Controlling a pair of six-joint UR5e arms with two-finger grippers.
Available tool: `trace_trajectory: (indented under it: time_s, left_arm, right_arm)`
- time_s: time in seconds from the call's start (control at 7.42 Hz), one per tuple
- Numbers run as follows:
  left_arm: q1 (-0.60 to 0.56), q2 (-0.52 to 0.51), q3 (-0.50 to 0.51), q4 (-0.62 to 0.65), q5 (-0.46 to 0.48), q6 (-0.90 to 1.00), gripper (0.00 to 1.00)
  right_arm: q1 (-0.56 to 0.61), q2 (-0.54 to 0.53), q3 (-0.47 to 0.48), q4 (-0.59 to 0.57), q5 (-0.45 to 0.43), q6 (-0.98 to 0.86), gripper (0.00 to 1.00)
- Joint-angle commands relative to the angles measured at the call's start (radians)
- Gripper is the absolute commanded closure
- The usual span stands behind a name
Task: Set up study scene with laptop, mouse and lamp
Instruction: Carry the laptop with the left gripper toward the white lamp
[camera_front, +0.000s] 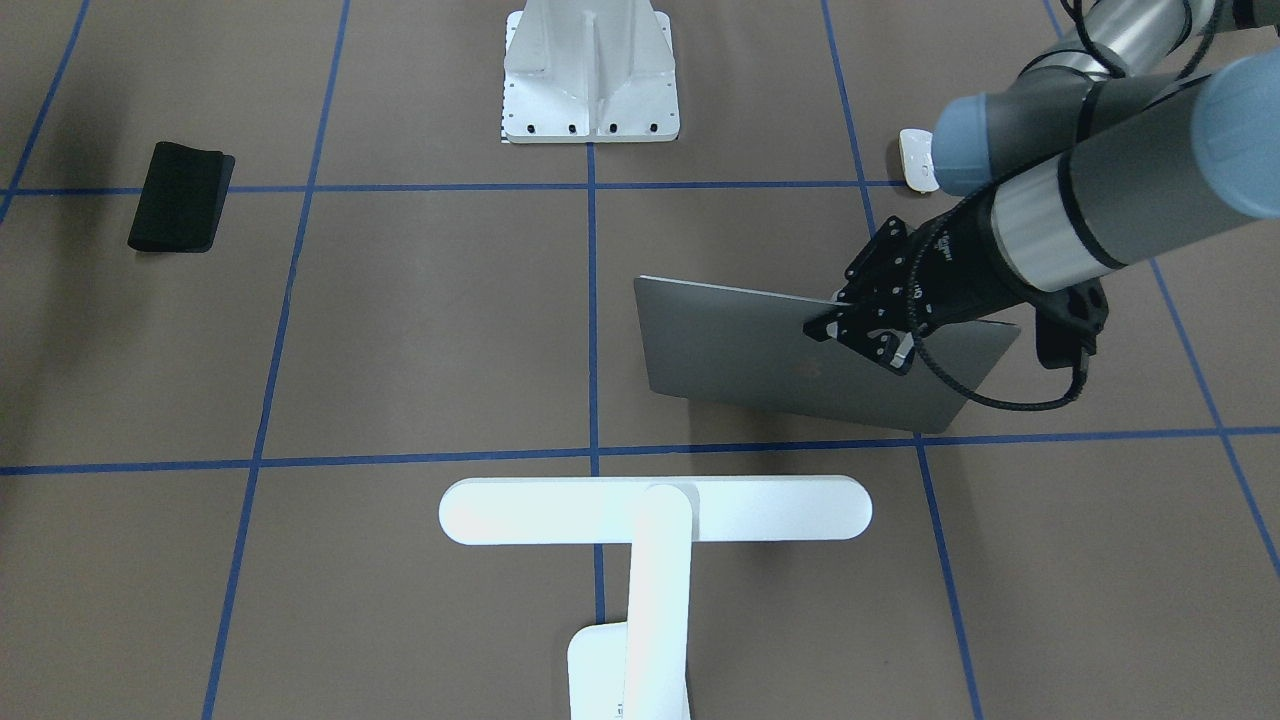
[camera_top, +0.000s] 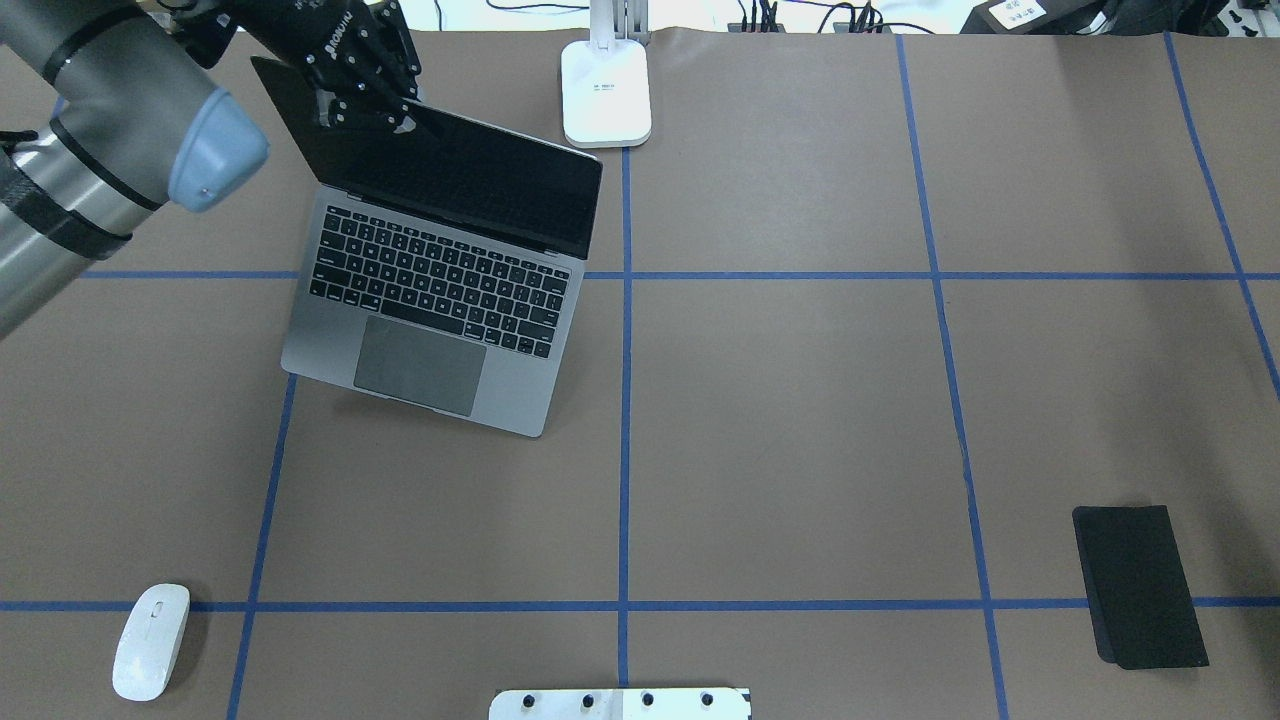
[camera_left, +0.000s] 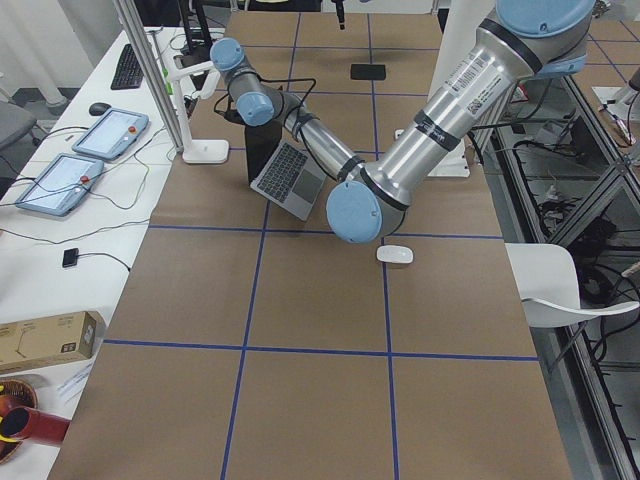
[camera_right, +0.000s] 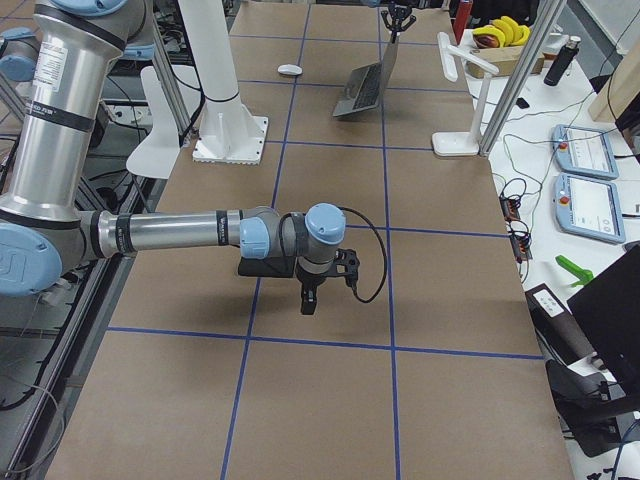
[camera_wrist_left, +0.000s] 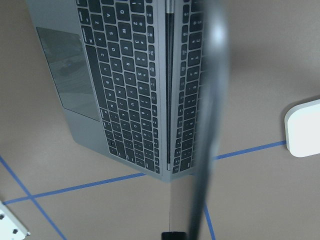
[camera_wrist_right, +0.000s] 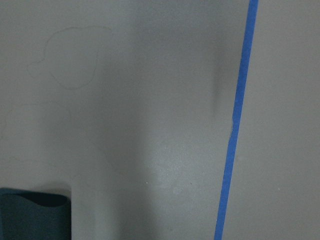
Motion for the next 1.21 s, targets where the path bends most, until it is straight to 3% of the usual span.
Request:
trace_trajectory:
  time_s: [0.0, 0.27, 0.67, 1.08]
  left_arm:
    - [0.064, -0.031, 0.014, -0.065, 0.121, -0.094, 1.0]
    - [0.1, -0.041, 0.06, -0.139, 0.225, -0.14, 1.0]
    - [0.095, -0.038, 0.164, -0.351, 0.252, -0.148, 1.0]
    - [0.1, -0.054, 0.256, -0.482, 0.386, -0.151, 1.0]
  right_arm:
    - [0.0, 0.001, -0.002, -0.002, 0.002, 0.001, 0.0]
    - [-0.002, 0.004, -0.011, -0.002, 0.002, 0.001, 0.0]
    - [-0.002, 0.01, -0.018, -0.001, 0.002, 0.001, 0.0]
    - [-0.002, 0.013, -0.029, 0.001, 0.004, 0.001, 0.0]
